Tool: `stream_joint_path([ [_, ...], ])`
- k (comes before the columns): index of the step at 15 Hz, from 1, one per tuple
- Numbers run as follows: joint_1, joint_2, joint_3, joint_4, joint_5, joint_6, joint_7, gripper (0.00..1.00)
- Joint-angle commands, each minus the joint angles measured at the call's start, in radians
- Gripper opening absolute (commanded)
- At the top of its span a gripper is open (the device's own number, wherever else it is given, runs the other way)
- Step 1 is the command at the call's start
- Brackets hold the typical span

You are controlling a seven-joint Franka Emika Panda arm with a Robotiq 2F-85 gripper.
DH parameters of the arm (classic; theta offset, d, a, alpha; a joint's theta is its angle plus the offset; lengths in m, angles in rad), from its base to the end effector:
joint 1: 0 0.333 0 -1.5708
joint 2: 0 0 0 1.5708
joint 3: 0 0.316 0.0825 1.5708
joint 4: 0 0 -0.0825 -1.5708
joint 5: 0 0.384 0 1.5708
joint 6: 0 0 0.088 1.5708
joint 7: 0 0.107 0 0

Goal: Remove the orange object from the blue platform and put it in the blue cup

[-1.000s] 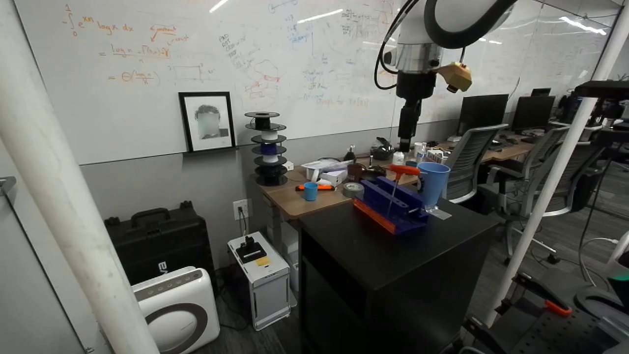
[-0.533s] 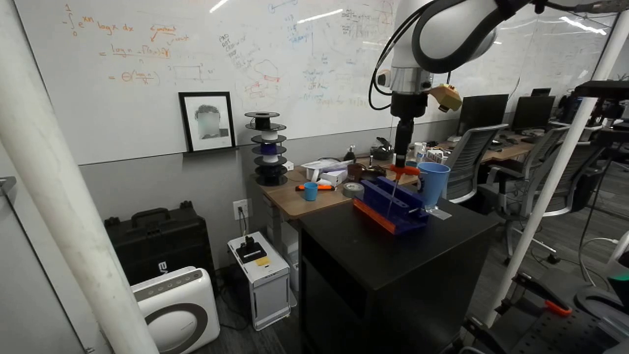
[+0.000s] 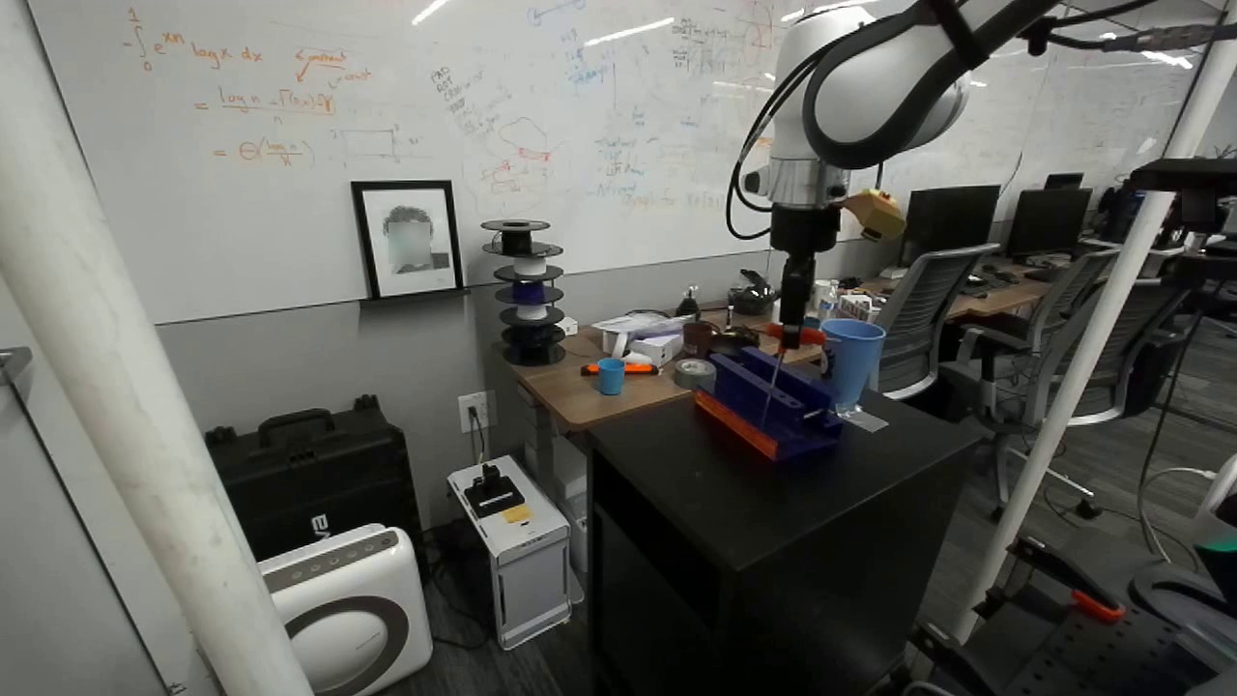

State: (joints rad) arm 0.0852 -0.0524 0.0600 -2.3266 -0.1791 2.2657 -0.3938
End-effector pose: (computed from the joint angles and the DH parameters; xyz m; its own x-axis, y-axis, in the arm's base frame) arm 0.4948 0.0678 0.3600 0.7941 0.6039 -0.0688 0.6075 -0.7849 0.1219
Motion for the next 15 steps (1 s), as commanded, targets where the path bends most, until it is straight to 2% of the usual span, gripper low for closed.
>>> stream_joint_path([
  [1, -0.005, 0.007, -0.002, 0.001, 0.002, 0.045, -0.031, 0.51],
  [6, -0.004, 0.018, -0.001, 0.005, 0.007, 0.056, -0.046, 0.11],
  [8, -0.005, 0.019, -0.001, 0.006, 0.008, 0.054, -0.046, 0.1],
  [9, -0.006, 0.016, -0.001, 0.005, 0.004, 0.052, -0.042, 0.14],
  [15, -0.001, -0.035, 0.002, 0.01, 0.018, 0.013, -0.049, 0.14],
])
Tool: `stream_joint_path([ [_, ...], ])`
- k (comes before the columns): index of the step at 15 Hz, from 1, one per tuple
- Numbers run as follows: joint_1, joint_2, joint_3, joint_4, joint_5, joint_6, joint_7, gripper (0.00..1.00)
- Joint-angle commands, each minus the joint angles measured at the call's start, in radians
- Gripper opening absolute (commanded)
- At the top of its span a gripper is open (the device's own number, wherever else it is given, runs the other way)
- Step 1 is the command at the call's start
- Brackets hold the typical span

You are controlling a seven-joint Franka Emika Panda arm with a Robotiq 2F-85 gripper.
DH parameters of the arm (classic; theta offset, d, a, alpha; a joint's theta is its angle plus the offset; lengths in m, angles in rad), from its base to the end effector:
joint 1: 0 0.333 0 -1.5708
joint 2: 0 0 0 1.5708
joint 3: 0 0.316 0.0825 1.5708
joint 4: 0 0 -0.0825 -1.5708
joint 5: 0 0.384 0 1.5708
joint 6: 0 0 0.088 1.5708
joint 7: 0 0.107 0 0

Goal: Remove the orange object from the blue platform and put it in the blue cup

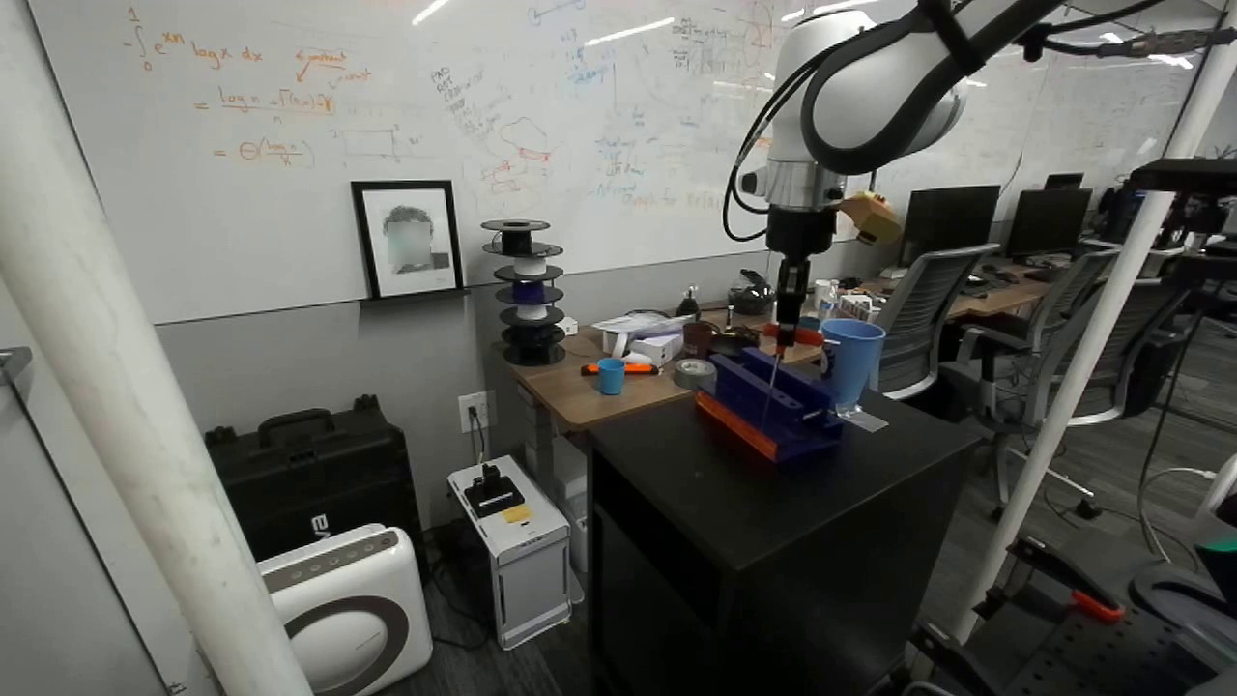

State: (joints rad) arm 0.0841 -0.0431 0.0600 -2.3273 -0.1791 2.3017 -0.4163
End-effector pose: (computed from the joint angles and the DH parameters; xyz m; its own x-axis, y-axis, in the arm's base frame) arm 0.4985 0.0686 0.3581 0.7793 0.6249 -0.0472 0.6251 -0.7698 0.1292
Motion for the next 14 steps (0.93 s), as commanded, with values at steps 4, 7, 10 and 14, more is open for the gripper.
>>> stream_joint_path([
  [4, 0.005, -0.087, 0.005, 0.006, 0.014, -0.024, -0.016, 0.14],
  [7, 0.016, -0.135, 0.009, 0.008, 0.033, -0.045, -0.016, 0.14],
  [10, 0.038, -0.181, 0.009, 0.024, 0.079, -0.114, -0.039, 0.14],
  [14, 0.056, -0.243, 0.003, 0.049, 0.113, -0.194, -0.035, 0.14],
])
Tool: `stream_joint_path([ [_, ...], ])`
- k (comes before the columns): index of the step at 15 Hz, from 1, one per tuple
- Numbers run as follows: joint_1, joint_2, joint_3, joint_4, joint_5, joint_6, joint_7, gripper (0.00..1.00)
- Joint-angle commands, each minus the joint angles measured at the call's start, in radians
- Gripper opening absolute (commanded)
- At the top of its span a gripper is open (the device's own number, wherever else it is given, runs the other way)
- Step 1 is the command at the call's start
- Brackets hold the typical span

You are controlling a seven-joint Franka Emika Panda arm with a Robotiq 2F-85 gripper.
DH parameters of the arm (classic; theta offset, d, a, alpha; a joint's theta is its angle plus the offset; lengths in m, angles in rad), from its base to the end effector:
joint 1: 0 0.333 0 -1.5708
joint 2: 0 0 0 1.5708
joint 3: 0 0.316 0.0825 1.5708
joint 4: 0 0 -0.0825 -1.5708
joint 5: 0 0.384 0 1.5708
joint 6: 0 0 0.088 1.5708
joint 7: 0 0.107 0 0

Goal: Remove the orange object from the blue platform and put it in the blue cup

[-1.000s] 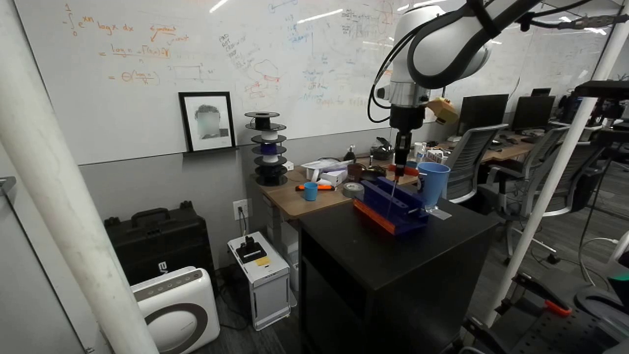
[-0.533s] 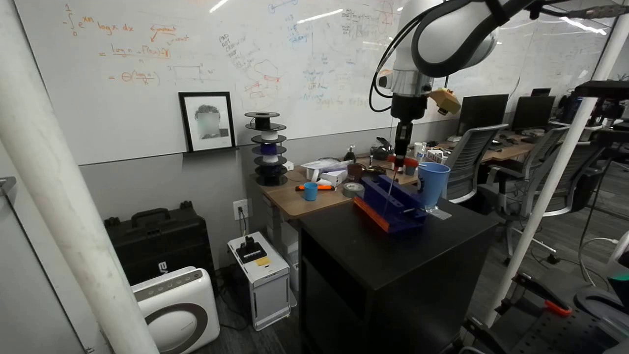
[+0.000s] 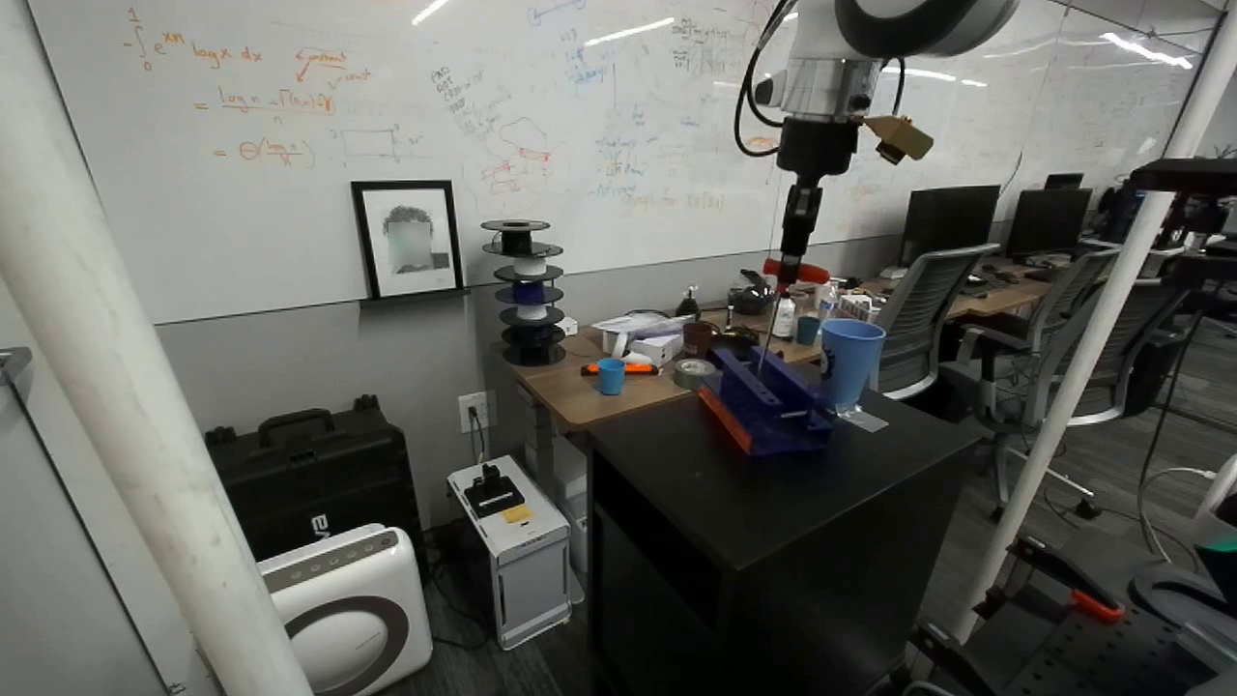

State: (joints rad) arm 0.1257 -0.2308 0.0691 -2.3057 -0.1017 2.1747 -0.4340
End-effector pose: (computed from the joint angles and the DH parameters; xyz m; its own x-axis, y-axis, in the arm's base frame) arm 0.4739 0.0905 0.4485 0.7741 0.6316 0.0428 0.6219 -0.7714 0.1351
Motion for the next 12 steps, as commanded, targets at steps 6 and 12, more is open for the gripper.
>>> stream_joint_path([
  [6, -0.041, -0.151, 0.001, 0.054, -0.112, -0.057, 0.146, 0.13],
  [12, -0.103, -0.157, -0.048, 0.045, -0.139, -0.034, 0.222, 0.14],
])
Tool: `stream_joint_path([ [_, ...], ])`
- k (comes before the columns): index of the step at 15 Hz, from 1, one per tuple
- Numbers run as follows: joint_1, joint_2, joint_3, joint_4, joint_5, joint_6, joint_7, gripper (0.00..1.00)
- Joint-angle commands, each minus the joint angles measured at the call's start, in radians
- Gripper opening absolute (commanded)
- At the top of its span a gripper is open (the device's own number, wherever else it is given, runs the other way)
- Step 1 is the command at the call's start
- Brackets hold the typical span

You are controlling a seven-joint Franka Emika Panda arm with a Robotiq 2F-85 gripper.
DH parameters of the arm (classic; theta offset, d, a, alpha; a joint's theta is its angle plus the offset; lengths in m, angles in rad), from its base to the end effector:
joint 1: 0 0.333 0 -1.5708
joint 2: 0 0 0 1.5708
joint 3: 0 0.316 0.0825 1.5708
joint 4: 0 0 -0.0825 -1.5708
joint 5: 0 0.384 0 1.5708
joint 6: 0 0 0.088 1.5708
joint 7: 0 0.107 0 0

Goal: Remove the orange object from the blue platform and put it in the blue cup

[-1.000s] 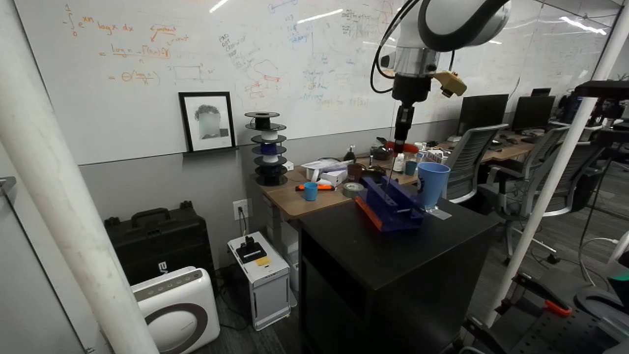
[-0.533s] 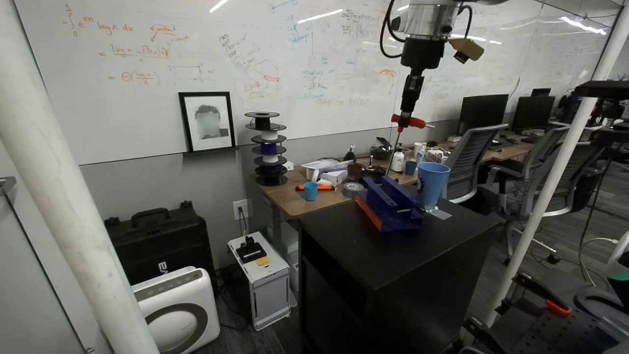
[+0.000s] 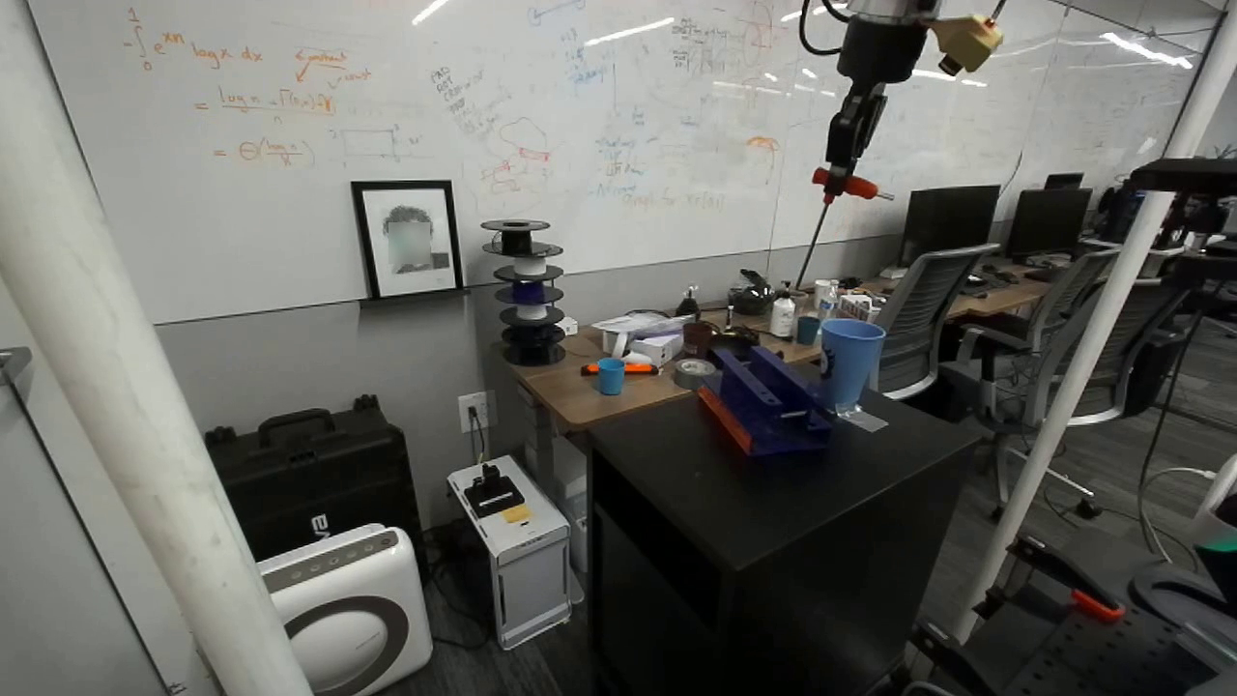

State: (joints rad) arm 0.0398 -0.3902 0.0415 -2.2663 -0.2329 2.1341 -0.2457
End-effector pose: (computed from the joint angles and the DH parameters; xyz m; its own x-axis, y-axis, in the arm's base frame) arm 0.4591 0.0292 0.5400 0.8860 0.4295 0.1747 0.3716 -0.8831 0.2865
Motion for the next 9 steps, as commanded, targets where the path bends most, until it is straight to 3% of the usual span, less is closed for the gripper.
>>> stream_joint_path([
  [1, -0.023, 0.008, -0.028, 0.001, -0.002, 0.01, 0.038, 0.14],
  [9, -0.093, 0.087, -0.066, -0.033, -0.026, 0.024, 0.13, 0.13],
])
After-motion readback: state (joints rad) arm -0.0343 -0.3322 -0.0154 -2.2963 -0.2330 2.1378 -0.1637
